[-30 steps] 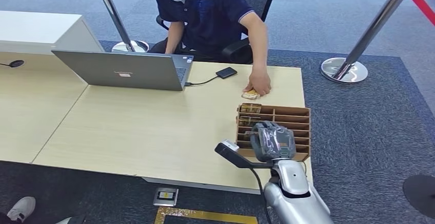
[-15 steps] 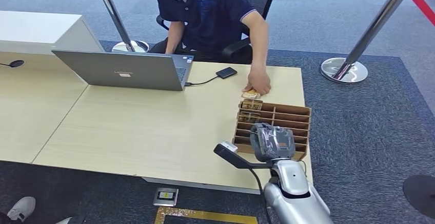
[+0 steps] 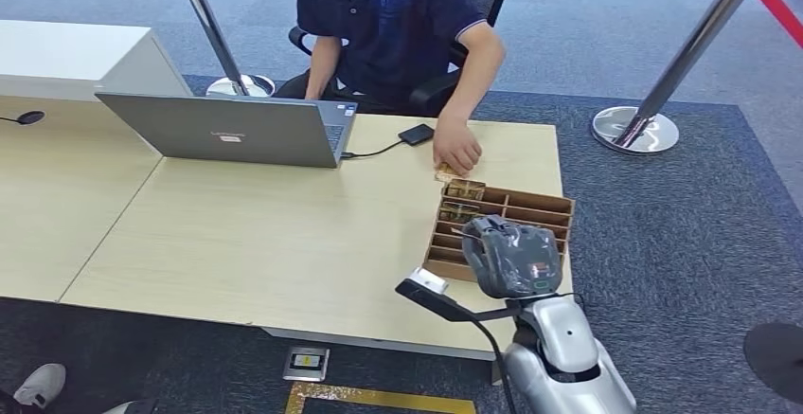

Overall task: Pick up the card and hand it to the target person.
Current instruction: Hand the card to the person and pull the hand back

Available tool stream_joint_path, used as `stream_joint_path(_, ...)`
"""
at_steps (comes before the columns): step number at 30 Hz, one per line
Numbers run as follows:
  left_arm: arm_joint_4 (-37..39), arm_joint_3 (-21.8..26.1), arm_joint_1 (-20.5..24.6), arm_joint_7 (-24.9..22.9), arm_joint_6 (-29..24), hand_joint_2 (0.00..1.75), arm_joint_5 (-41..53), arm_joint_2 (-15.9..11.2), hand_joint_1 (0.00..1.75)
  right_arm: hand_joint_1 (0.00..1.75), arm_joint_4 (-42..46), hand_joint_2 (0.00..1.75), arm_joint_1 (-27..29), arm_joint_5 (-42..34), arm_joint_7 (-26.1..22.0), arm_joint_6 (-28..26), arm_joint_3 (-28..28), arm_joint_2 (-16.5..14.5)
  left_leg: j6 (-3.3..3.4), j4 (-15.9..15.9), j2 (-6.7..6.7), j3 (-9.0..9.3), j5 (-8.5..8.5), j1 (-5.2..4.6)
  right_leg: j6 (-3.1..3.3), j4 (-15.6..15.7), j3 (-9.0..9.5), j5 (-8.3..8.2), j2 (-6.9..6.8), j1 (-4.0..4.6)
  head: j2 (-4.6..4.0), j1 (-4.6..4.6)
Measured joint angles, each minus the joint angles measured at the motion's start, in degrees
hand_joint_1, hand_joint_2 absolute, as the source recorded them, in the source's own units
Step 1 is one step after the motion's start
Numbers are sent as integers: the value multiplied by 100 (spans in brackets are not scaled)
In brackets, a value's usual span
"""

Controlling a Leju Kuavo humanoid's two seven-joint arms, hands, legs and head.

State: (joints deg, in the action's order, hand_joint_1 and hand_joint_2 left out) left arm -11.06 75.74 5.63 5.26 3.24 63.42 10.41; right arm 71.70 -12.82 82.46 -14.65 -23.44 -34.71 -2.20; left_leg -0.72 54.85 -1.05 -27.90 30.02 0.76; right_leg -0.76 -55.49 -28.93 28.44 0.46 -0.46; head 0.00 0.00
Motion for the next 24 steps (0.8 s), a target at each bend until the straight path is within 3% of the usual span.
stream_joint_path(5,6,-84,28,-24,31,0,92,7,0,175,-1084,175,-1178,-180,-101,-117,-272,-343,-1,0,21,2,-2,0,2,-5,-6,-7,20,0,0,0)
stream_joint_path(12,14,-193,56,-24,63,0,207,-12,0,175,-3943,175,-2869,-30,-24,-914,-219,-1298,-8,-6,38,11,-15,1,12,-8,-6,-22,31,1,0,0)
stream_joint_path(16,16,-223,47,-62,50,0,246,-27,0,175,-4762,175,-3290,138,82,-1187,-204,-1517,-9,-6,19,10,-20,2,11,-9,0,-18,12,2,0,0)
stream_joint_path(24,7,-254,40,-152,21,0,290,-43,0,175,-5244,175,-3511,245,223,-1071,-167,-1671,-9,-4,6,5,-21,4,8,-7,4,-14,1,3,0,0)
